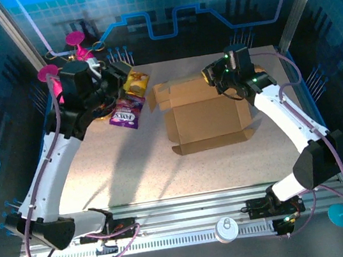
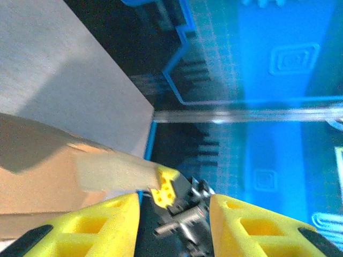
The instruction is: Fold the paper box
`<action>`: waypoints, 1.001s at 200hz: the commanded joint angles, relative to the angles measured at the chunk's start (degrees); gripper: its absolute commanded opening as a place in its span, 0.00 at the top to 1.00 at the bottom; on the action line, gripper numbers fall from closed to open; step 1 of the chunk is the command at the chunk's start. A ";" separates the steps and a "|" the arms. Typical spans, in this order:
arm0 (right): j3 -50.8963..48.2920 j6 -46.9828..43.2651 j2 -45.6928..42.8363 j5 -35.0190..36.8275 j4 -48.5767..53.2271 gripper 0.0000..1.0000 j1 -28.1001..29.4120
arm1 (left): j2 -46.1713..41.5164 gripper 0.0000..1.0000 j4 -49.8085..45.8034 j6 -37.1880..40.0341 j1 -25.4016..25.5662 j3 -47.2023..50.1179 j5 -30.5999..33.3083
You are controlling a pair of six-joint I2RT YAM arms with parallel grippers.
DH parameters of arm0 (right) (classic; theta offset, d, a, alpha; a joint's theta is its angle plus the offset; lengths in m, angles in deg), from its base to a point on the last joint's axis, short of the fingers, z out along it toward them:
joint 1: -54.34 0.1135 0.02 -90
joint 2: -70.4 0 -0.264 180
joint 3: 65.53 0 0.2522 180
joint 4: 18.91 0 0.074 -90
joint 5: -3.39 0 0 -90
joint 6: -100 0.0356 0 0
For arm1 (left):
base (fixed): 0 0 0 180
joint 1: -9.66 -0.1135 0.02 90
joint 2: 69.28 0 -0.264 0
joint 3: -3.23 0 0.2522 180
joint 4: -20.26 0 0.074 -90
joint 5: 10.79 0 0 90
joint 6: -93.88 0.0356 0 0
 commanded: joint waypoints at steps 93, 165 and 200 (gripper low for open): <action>-0.33 2.26 -2.64 -0.98 -0.70 1.00 -1.65 | 15.30 0.56 -6.89 2.27 8.55 -8.36 -0.03; -0.33 2.37 -2.28 -2.52 -1.04 1.00 -1.60 | 18.51 0.52 -4.71 2.22 9.41 -9.61 -0.46; -0.93 2.08 -2.73 -2.21 -1.06 1.00 -1.84 | 18.51 0.51 -6.65 2.63 10.35 -12.22 0.36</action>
